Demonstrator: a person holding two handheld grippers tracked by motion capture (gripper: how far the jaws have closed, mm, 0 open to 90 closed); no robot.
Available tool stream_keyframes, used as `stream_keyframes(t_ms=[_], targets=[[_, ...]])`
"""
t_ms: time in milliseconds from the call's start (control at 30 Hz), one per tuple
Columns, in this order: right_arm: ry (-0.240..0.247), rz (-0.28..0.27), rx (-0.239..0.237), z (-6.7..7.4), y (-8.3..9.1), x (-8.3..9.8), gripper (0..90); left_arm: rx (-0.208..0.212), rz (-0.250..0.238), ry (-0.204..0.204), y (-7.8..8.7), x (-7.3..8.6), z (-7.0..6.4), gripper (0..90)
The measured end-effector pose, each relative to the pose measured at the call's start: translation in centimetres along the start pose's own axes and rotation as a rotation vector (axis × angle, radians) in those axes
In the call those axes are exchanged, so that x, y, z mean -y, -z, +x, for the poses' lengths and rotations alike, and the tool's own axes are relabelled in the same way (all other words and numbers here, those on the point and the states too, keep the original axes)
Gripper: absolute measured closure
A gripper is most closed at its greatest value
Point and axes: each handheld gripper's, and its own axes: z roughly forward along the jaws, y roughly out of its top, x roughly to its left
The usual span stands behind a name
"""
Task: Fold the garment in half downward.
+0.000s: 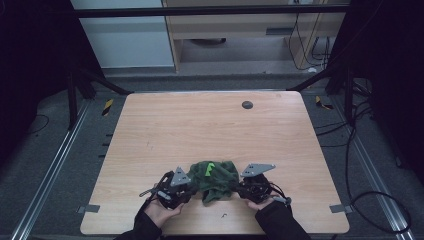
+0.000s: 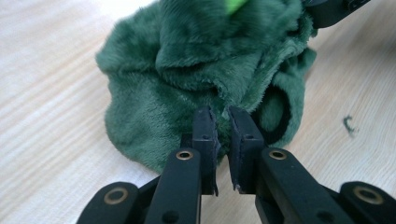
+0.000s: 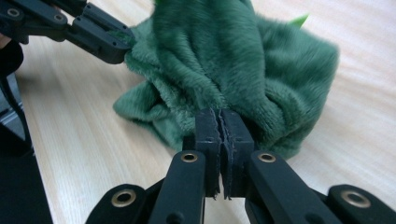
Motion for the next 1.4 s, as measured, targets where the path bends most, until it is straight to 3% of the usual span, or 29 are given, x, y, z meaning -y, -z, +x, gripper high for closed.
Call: stream_keyframes(t_ms=[200, 467, 733, 833, 933, 1000, 1167, 1233, 1267, 1300, 1400], targets=[[0.013, 0.043, 0.024, 0.3, -0.6, 0.6, 85.5, 0.001, 0.016, 0.000, -0.5, 0.5, -0.1, 80.8], [0.006, 0.014, 0.023, 0.6, 0.4, 0.7, 81.6, -0.001, 0.006, 0.006, 0.4, 0.9, -0.1, 73.1], [-0.014, -0.056, 0.046, 0.4, 2.5, 0.4, 85.6, -0.033, -0.034, 0.040, 2.5, 0.7, 0.7, 77.2], [-0.038, -0.119, 0.072, -0.1, 3.7, -0.3, 90.0, -0.044, -0.070, 0.084, 3.4, 0.0, 1.9, 82.7], [-0.054, -0.141, 0.073, -0.5, 3.8, -0.8, 90.0, -0.035, -0.085, 0.099, 3.5, -0.7, 2.5, 87.5], [-0.065, -0.159, 0.063, -0.9, 3.3, -1.6, 90.0, -0.011, -0.102, 0.128, 2.9, -1.8, 3.4, 89.4], [-0.070, -0.158, 0.037, -1.2, 1.6, -2.5, 90.0, 0.011, -0.105, 0.125, 1.5, -3.5, 3.3, 89.8], [-0.067, -0.152, 0.028, -1.1, 0.6, -3.0, 90.0, 0.031, -0.091, 0.108, 0.6, -4.0, 2.7, 89.8], [-0.067, -0.152, 0.028, -1.1, 0.6, -3.0, 90.0, 0.031, -0.091, 0.108, 0.6, -4.0, 2.7, 89.8], [-0.066, -0.147, 0.014, -0.9, 0.2, -3.2, 90.0, 0.024, -0.075, 0.077, 0.4, -3.9, 2.2, 89.7], [-0.055, -0.137, 0.000, -0.5, 0.0, -3.2, 90.0, 0.039, -0.062, 0.063, 0.5, -3.5, 1.8, 89.7]])
